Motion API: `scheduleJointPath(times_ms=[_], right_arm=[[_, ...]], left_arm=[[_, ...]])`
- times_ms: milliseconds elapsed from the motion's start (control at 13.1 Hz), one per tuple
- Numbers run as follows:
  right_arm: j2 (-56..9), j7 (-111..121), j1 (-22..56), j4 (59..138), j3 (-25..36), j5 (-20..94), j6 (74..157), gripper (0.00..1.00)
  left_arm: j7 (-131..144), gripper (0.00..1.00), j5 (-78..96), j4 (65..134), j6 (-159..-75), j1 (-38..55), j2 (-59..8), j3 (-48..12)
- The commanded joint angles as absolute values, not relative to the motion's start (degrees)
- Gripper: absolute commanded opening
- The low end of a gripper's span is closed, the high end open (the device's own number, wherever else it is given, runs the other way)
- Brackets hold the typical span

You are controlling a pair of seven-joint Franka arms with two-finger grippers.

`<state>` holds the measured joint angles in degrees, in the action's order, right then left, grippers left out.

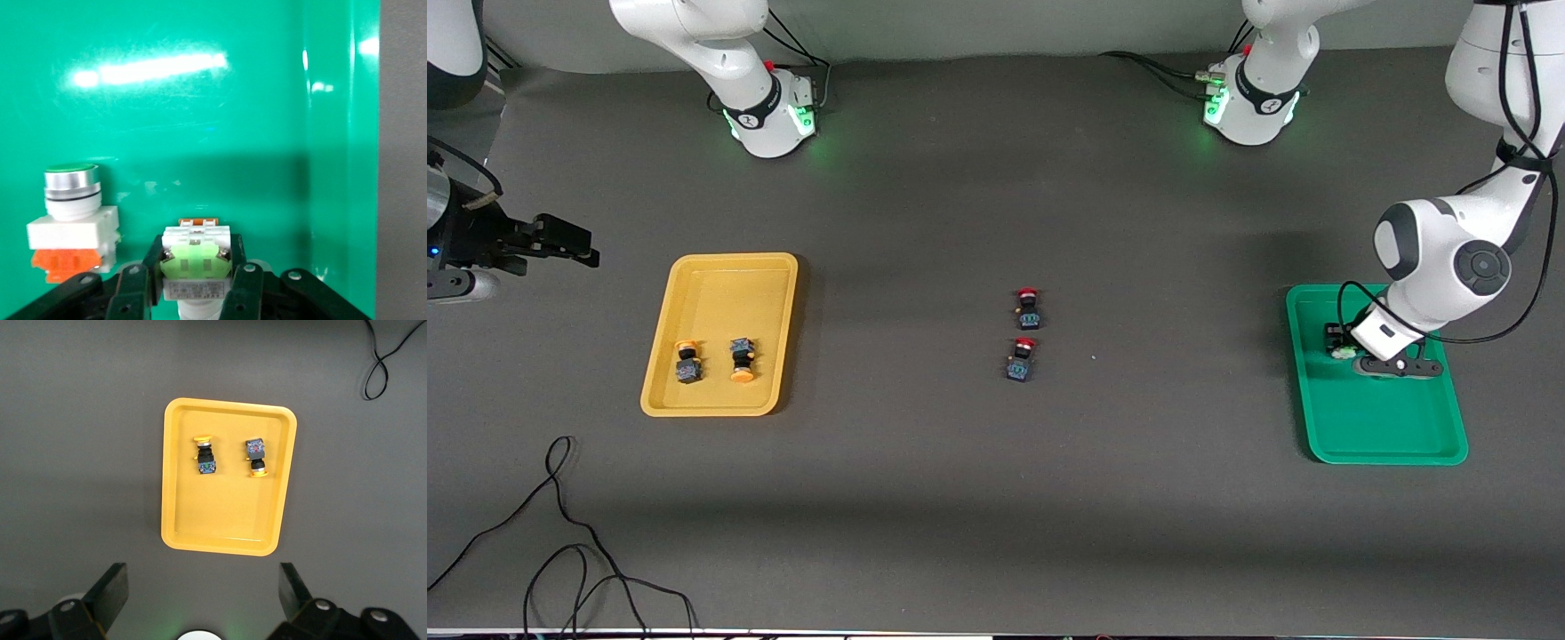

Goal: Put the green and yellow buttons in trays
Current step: 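Lower the green-label button into the green tray and open the left gripper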

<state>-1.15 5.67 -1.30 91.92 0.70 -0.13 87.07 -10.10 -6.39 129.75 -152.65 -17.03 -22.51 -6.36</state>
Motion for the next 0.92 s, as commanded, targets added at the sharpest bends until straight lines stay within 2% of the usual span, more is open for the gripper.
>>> scheduleJointPath(times_ms=[0, 76, 153, 305, 534, 839], right_arm=[[-0.3, 4.0, -1.8, 92.8, -0.3, -1.3, 88.2, 1.0], [-0.5, 4.0, -1.7, 92.4, -0.4, -1.4, 88.2, 1.0], [-0.8, 4.0, -1.6, 91.8, -0.4, -1.5, 88.2, 1.0], [-1.1, 4.0, -1.5, 91.4, -0.4, -1.5, 88.2, 1.0], [-1.3, 3.9, -1.6, 91.3, -0.4, -1.2, 88.2, 1.0], [-1.1, 1.3, -1.6, 91.3, -0.3, -1.1, 87.9, 1.0]], left_arm=[[-11.1, 0.0, -7.2, 129.0, -153.3, -17.4, -23.5, -6.7], [-11.1, 0.67, -7.1, 128.8, -153.4, -17.4, -23.6, -6.7], [-11.1, 0.88, -7.1, 128.8, -153.3, -17.6, -23.6, -6.7], [-11.1, 0.9, -7.1, 128.8, -153.1, -17.8, -23.5, -6.7], [-10.8, 0.85, -7.2, 126.7, -148.0, -17.1, -20.6, -6.9], [-10.9, 0.85, -6.7, 111.3, -117.0, -15.6, -14.5, -7.9]])
